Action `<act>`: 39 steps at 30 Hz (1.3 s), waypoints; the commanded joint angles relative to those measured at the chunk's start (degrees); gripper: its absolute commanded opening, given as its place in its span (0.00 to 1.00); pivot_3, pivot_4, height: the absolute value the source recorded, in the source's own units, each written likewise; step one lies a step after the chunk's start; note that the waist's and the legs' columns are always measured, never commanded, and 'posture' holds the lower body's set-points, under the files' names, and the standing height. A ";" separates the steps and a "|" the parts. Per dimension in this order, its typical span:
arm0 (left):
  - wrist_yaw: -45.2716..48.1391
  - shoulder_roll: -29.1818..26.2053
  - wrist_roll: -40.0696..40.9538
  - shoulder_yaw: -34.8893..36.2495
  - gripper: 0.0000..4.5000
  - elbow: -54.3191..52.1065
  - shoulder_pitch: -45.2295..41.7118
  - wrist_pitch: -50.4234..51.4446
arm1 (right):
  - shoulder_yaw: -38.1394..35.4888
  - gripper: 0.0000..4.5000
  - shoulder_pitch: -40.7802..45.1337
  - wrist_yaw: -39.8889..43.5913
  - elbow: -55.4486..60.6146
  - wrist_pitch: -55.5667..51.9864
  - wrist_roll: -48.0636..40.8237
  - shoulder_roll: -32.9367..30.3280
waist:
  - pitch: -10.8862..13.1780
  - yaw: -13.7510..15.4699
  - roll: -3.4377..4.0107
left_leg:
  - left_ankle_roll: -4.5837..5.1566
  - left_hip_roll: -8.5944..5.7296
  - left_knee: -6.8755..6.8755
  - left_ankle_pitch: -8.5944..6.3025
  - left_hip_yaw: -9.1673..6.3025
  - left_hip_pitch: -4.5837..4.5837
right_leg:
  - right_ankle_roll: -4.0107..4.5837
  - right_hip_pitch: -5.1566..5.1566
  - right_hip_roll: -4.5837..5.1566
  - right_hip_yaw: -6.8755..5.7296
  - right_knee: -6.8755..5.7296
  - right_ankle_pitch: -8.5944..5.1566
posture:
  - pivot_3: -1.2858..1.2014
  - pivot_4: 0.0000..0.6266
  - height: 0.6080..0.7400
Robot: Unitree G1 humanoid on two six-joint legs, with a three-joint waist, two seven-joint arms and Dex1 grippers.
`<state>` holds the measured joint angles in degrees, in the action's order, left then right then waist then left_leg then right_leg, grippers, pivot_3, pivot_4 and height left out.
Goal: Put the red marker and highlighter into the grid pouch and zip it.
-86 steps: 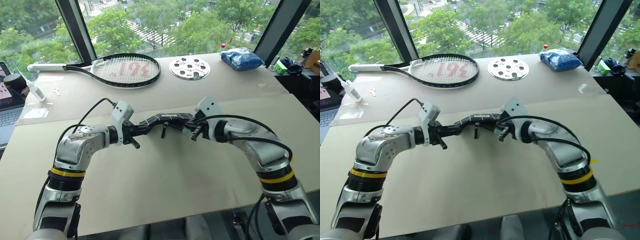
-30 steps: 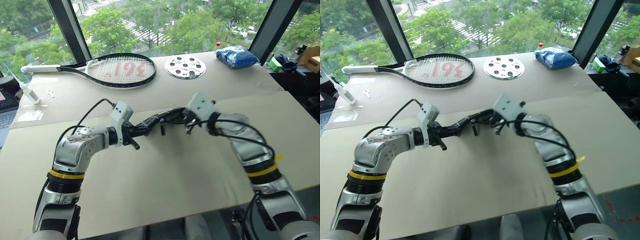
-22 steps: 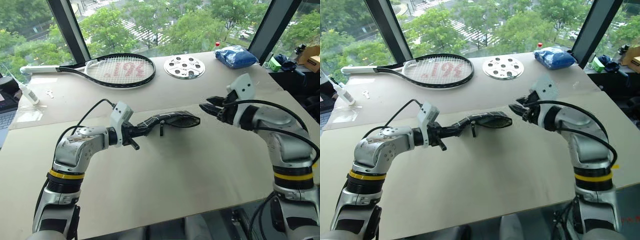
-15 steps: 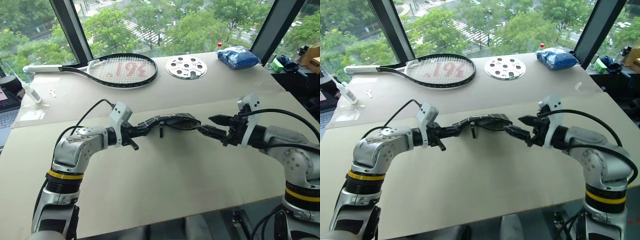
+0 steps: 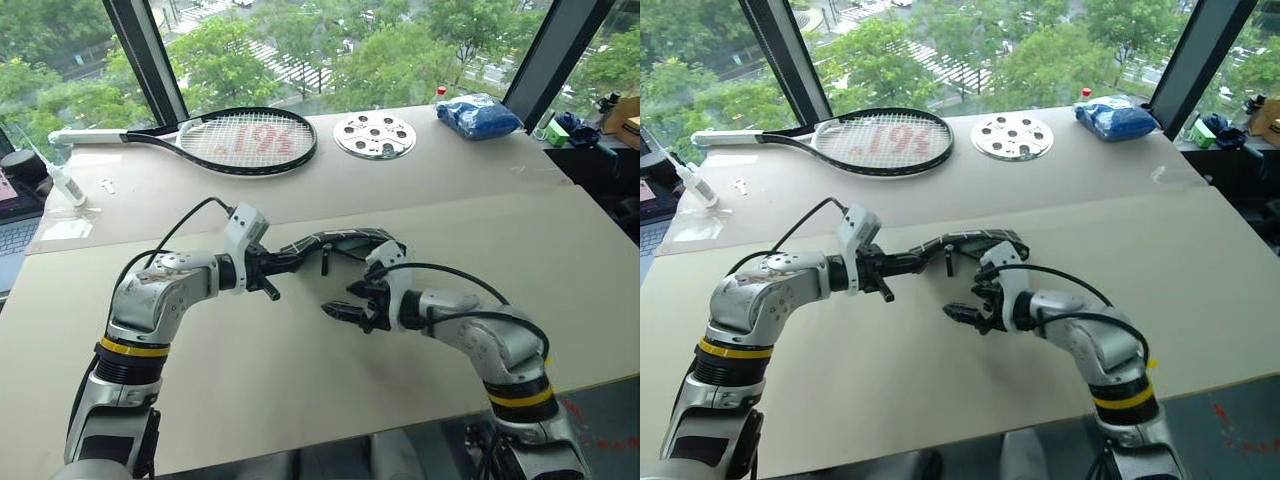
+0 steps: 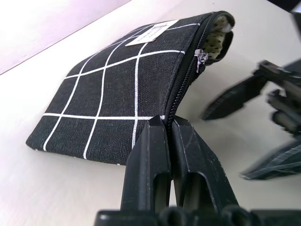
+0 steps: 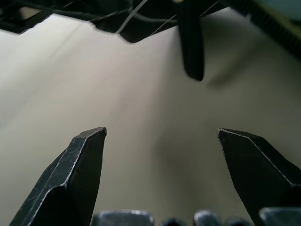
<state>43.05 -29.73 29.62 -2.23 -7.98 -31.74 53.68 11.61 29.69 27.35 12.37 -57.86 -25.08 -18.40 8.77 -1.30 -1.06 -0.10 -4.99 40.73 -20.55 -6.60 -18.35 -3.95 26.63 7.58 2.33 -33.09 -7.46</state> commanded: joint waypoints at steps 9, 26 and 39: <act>-0.13 -0.09 0.85 0.86 0.00 -1.85 -0.52 -0.48 | 2.93 0.88 6.97 0.67 -8.16 9.66 6.24 5.30 | 0.00 -0.50 0.00 | -0.01 0.00 -0.02 -0.01 -0.02 -0.04 | 0.00 0.08 0.01 -0.03 0.01 0.00 | 0.52 0.24 1.00; -0.44 -0.05 0.94 1.06 0.00 -2.48 0.34 -0.53 | -1.42 0.00 2.31 6.85 -0.38 6.86 5.06 -5.95 | 0.00 -0.80 0.01 | -0.01 -0.02 -0.02 -0.02 -0.03 -0.07 | 0.00 0.10 0.01 -0.03 0.00 0.00 | 0.52 0.24 1.00; 0.29 -0.94 1.11 0.81 0.00 -2.09 0.20 -0.48 | -16.74 0.16 -6.38 15.70 -1.50 13.86 2.59 -24.47 | 0.01 -0.18 -0.01 | 0.03 0.02 -0.01 -0.04 0.20 0.00 | 0.00 0.00 0.00 0.03 0.03 0.01 | 0.52 0.24 1.00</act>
<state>43.20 -29.73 30.43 -2.37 -8.82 -30.79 53.68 -2.74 23.81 41.84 11.11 -46.28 -22.11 -41.52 8.78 -1.48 -1.07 -0.07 -4.97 40.72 -20.59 -6.39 -18.36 -3.94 26.62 7.58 2.36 -33.06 -7.45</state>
